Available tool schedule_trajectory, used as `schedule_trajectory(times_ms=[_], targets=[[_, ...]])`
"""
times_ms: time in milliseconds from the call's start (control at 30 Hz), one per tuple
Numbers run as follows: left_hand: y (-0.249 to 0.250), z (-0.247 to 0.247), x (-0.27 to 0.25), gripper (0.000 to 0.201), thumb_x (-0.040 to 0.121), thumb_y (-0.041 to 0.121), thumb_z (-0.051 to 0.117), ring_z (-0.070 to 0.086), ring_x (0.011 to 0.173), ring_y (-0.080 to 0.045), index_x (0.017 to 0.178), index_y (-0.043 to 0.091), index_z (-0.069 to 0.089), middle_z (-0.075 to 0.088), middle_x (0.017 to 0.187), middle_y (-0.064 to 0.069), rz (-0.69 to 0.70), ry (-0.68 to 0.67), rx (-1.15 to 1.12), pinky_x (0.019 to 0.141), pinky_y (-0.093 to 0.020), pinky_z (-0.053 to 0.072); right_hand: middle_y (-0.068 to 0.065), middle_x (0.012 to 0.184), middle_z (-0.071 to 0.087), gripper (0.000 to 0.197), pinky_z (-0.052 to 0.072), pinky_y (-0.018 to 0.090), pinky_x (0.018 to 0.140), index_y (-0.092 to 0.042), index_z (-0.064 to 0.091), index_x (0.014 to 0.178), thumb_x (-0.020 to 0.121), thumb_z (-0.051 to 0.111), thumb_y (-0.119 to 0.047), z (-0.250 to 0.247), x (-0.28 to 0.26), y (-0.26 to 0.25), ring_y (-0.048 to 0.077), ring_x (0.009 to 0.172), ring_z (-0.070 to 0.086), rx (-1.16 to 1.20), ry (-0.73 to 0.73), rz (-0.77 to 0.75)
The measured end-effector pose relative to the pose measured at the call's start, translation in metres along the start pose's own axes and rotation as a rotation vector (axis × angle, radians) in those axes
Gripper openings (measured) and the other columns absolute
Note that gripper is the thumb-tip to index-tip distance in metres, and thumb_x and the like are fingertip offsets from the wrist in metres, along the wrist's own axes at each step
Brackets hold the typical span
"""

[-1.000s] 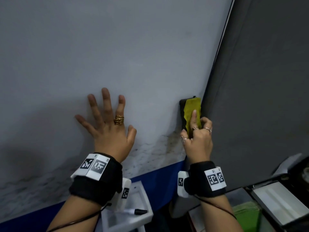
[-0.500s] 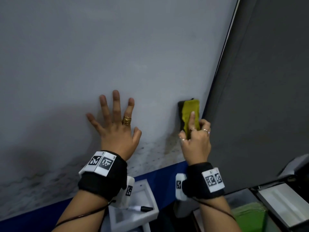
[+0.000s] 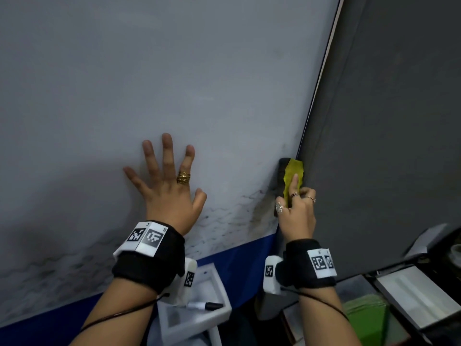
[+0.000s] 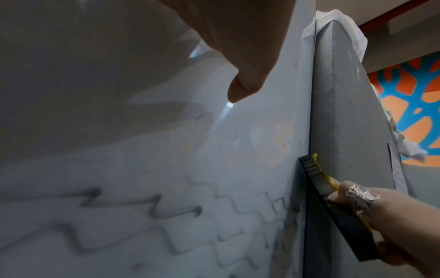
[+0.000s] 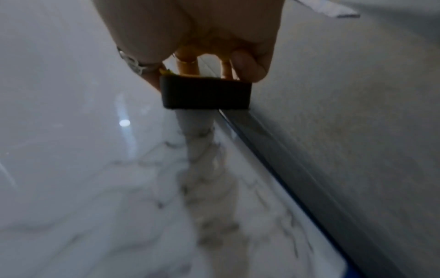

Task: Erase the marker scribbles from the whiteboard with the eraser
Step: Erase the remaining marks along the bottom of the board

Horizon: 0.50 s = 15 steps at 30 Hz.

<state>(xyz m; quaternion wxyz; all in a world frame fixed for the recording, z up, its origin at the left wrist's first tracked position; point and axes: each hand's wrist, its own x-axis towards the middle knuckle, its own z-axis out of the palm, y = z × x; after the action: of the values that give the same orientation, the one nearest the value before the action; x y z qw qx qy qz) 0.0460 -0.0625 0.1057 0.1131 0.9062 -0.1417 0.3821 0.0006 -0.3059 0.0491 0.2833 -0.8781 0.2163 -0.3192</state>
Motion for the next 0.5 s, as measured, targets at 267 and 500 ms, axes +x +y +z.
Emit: schedule_trajectory(times_ms=[267,500], targets=[[0.0,0.0,0.0,0.092,0.066,0.042,0.052,-0.017,0.139,-0.032,0.148,0.029,0.013,-0.014,0.154,-0.003,-0.001,-0.018,0.0,0.098,-0.072,-0.008,0.008,0.119,0.032,0.066,0.044,0.032,0.072,-0.023,0.02,0.149,0.091,0.053,-0.026,0.018,-0.039,0.011,0.024,0.098,0.046,0.038,-0.138,0.041],[-0.001,-0.001,-0.002,0.089,0.067,0.043,0.049,-0.012,0.14,-0.035,0.148,0.029,0.014,-0.007,0.156,-0.006,0.017,-0.026,0.017,0.098,-0.073,-0.006,0.015,0.125,0.035,0.073,0.044,0.033,0.071,-0.024,0.021,0.148,0.087,0.06,-0.025,-0.001,-0.009,-0.052,0.026,0.097,0.048,0.116,0.05,-0.175]])
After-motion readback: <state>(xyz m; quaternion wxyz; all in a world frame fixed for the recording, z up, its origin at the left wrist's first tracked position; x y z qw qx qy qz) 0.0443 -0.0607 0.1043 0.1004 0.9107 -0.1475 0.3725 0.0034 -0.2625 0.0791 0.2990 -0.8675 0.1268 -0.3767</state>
